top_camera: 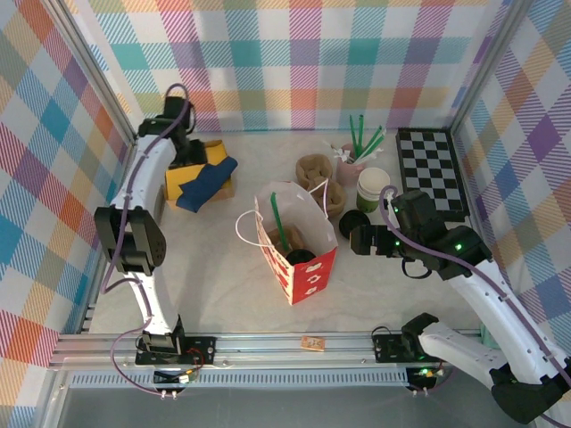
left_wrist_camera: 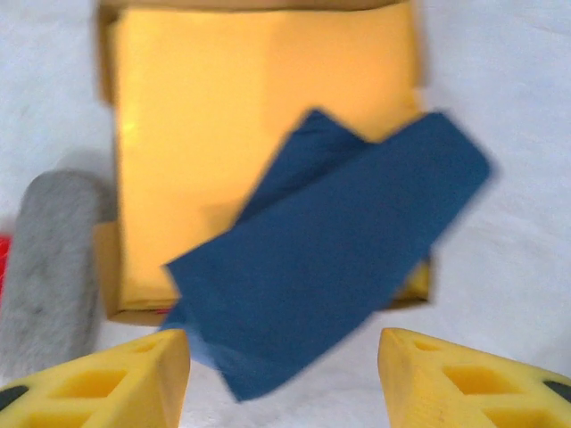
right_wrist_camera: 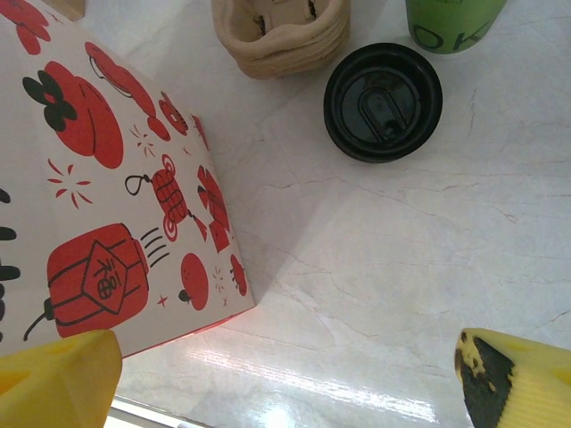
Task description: Pack the takeout coffee
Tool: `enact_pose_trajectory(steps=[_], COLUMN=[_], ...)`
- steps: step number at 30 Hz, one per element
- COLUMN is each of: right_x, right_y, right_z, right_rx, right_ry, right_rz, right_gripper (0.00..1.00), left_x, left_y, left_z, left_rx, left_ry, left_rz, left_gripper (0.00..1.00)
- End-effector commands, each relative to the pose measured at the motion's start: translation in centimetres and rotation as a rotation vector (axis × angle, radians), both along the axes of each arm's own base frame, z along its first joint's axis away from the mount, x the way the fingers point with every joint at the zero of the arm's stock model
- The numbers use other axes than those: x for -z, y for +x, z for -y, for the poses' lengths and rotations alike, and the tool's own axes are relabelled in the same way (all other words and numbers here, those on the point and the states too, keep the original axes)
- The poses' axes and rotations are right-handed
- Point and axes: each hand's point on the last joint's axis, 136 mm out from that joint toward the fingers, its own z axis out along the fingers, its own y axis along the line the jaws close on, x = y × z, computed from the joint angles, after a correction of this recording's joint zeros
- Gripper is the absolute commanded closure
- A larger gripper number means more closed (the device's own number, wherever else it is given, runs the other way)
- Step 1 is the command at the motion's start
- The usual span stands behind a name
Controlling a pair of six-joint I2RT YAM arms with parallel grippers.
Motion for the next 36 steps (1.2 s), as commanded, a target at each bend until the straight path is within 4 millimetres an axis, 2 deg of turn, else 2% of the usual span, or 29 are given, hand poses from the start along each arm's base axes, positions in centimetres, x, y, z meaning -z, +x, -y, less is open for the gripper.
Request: enact_pose_trajectory(steps=[1,4,7,14,22,36], right_x=[-1.0,-1.1,-1.1,-0.6,-0.1,0.2], right_y=[0.1,-0.1,-0.4,-0.9,-0.9,-0.7], right_z=[-0.5,-0.4,-0.2,0.3,0.3,0.3], right_rx=[-0.020,-0.028,-0.033,-0.031,-0.033,-0.031], right_ry=[0.037,0.036,0.031,0.017,0.014,0.002], right_rz=[0.025,0.034,0.039,0.038,0.031,0.031], right_gripper=[0.04,0.03,0.03,0.03,0.00,0.01], left_x=[1.0,3.1,4.4,6.4,9.2,11.3], left_y=[-0.7,-0.9,-0.6,0.3,0.2,0.8], left_z=[2.0,3.5,4.0,3.9,3.8,4.6], left_rx=[0.135,0.193,0.203,0.195,0.194,0.191], left_ry=[0.057,0.078,0.144,0.178,0.192,0.156], left_rz=[-0.058,-0.115,-0.127,-0.153,-0.213,-0.237], left_gripper=[0.42,0.43,0.44,0.45,0.45,0.46])
